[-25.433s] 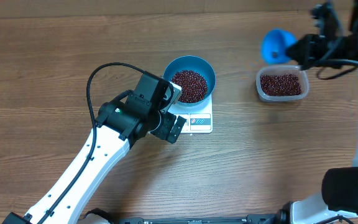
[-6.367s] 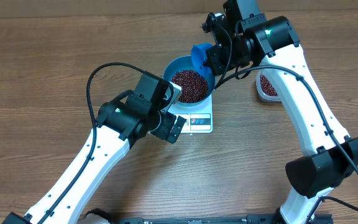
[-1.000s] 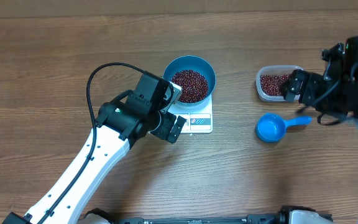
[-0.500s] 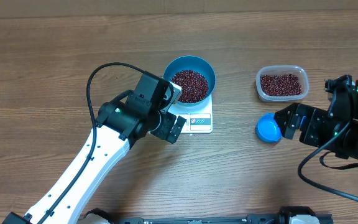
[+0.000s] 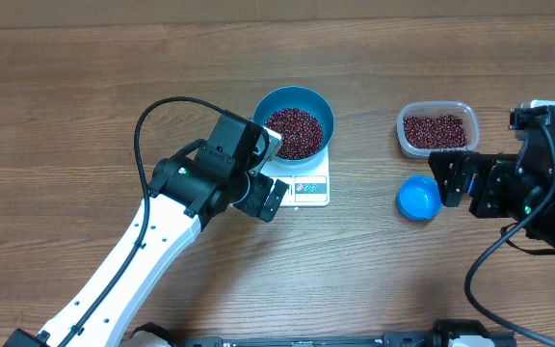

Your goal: Scoop item into bowl and weigh 150g on scale

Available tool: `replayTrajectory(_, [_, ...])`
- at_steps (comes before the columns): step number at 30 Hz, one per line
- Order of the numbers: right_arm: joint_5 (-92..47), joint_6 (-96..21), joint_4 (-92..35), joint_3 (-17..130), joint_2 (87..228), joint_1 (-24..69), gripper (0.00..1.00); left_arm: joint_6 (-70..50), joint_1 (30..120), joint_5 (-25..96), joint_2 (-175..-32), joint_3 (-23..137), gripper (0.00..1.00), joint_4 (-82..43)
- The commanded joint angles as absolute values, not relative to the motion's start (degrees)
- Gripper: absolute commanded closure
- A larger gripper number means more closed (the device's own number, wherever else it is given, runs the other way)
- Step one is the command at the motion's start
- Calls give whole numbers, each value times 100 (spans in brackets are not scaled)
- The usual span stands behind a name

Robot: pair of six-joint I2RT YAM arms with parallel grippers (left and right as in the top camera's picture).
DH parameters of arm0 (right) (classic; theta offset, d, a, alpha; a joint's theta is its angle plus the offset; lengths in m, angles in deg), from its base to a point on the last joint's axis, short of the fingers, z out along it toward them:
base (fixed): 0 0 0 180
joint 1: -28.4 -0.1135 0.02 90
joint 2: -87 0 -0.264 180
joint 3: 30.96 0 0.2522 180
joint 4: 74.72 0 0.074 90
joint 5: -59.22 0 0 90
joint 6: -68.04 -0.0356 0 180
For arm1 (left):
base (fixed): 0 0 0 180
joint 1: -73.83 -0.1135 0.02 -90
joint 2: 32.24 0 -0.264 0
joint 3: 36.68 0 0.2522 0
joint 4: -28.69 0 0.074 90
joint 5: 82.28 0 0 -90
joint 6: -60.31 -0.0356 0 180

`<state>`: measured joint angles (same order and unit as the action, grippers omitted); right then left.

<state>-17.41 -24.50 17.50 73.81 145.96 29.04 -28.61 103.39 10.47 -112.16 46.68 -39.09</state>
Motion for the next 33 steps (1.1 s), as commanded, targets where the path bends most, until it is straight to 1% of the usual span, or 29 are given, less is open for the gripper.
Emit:
replayTrajectory(1, [-1984,-2310,1164,6721,14089,2874,0,-2970,10300,1029,-11087,4622,0,-3881])
replayTrajectory(8, [-2178,-2284,-606,5014,12789,2874,0,-2970,10300,1027,-11087,4622,1,-3881])
replayTrajectory(13, [-2176,-2269,-2208,3503,11858,2874,0,-2970,10300,1029,-11087,4622,1,-3883])
replayTrajectory(18, [-2176,-2271,-3006,2528,11296,2874,0,-2970,10300,1029,-11087,4622,0,-3883])
replayTrajectory(24, [-2154,-2275,-4471,751,10336,2843,0,-2970,10300,1027,-11087,4622,0,-3881])
replayTrajectory(28, [-2106,-2361,-4847,-121,9840,2834,0,-2970,10300,1029,-11087,4622,0,-3883])
replayTrajectory(33, [-2021,-2363,-5179,-735,9443,2834,0,-2970,10300,1029,-11087,4622,0,-3883])
